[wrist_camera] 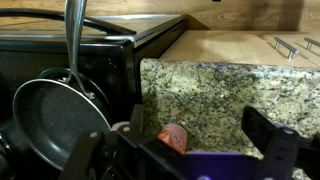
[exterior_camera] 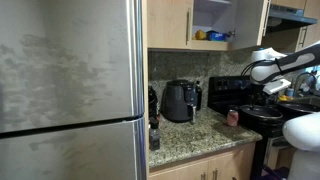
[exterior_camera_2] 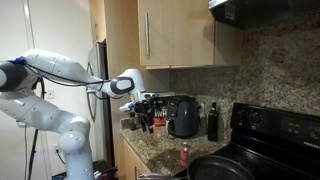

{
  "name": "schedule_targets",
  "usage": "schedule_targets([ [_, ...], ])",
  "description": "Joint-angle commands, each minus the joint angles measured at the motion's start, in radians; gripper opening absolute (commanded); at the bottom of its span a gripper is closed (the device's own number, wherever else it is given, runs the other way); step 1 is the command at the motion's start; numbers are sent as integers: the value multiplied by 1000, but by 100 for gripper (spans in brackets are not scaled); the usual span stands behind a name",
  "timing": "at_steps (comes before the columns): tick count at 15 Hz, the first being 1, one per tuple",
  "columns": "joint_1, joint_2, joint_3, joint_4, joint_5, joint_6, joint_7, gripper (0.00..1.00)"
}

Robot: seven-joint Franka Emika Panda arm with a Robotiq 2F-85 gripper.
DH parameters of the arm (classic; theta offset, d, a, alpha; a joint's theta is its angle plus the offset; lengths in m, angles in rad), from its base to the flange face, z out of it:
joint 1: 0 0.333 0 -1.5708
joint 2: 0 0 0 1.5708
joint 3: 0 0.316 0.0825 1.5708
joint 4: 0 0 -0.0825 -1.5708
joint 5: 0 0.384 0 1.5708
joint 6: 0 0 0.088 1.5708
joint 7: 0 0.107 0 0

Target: Turn on the air fryer

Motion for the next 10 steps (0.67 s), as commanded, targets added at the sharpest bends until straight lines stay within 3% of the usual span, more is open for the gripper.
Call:
schedule_targets([
  [1,7,0,-5,-3,-4,-8,4,100],
  [4,7,4,-5,-15,-4,-8,4,100],
  [10,209,205,143,294,9,-1,-58,100],
])
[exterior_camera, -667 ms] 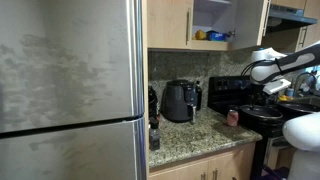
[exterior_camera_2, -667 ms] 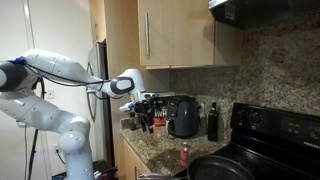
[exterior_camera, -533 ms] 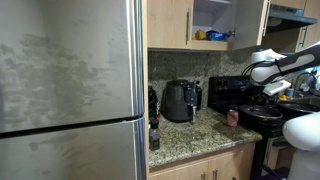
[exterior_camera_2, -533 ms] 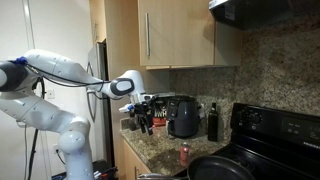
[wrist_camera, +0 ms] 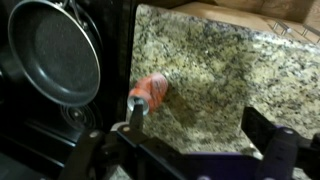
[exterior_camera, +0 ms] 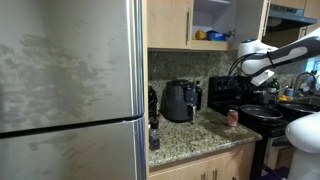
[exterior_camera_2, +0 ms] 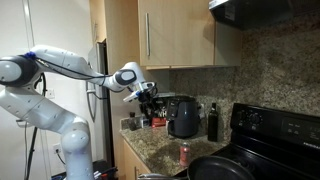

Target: Turn on the air fryer

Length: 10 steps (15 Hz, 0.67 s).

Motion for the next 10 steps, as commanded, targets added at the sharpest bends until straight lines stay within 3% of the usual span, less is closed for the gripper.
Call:
schedule_targets([
  [1,110,159,67,196,13,-5,-46,100],
  [3,168,244,97,308,15,2,-75,100],
  [4,143,130,82,191,0,1,-16,100],
  [8,179,229,100,294,2,1,-30,100],
  [10,211,215,23,216,75,114,-108,100],
])
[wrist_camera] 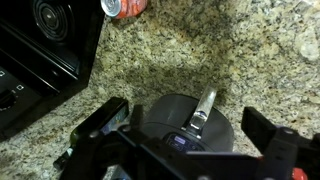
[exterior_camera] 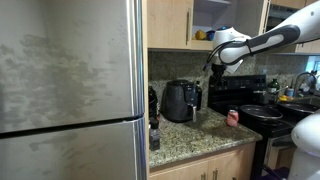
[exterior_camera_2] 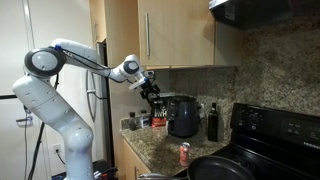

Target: Turn on the air fryer

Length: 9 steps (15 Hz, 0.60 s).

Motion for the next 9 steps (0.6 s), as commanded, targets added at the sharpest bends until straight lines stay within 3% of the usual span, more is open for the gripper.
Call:
schedule_targets([
  [1,49,21,-92,-72,99,189,-106,100],
  [4,106,138,-129,-43,224,372,-203,100],
  [7,209,233,-149,3,404,436,-344,100],
  [8,134,162,-113,-47,329,413,-267,100],
  [9,148,184,-109,-38,347,419,-277,100],
])
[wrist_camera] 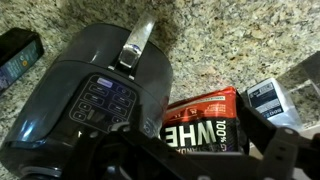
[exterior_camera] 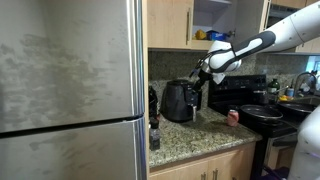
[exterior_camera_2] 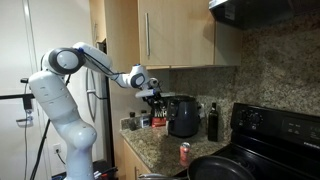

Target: Turn on the air fryer

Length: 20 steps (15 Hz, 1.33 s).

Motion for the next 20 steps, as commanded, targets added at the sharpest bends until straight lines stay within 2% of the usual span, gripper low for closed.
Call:
schedule_targets([
  [1,-19,5,20,2,5,-1,4,100],
  [4,-28,-10,15,2,4,-3,5,100],
  [7,107,55,-124,1,304,71,-174,100],
  [8,156,67,-165,5,392,69,-223,100],
  [10,211,95,-206,16,572,16,-298,100],
  [11,184,112,-169,23,653,-24,-335,100],
  [12,121,79,-120,3,566,12,-285,100],
  [14,108,93,-99,4,587,11,-297,100],
  [16,100,89,-93,4,585,11,-294,100],
  [17,88,117,-102,20,598,-23,-266,100],
  [20,65,178,-105,30,682,-52,-253,100],
])
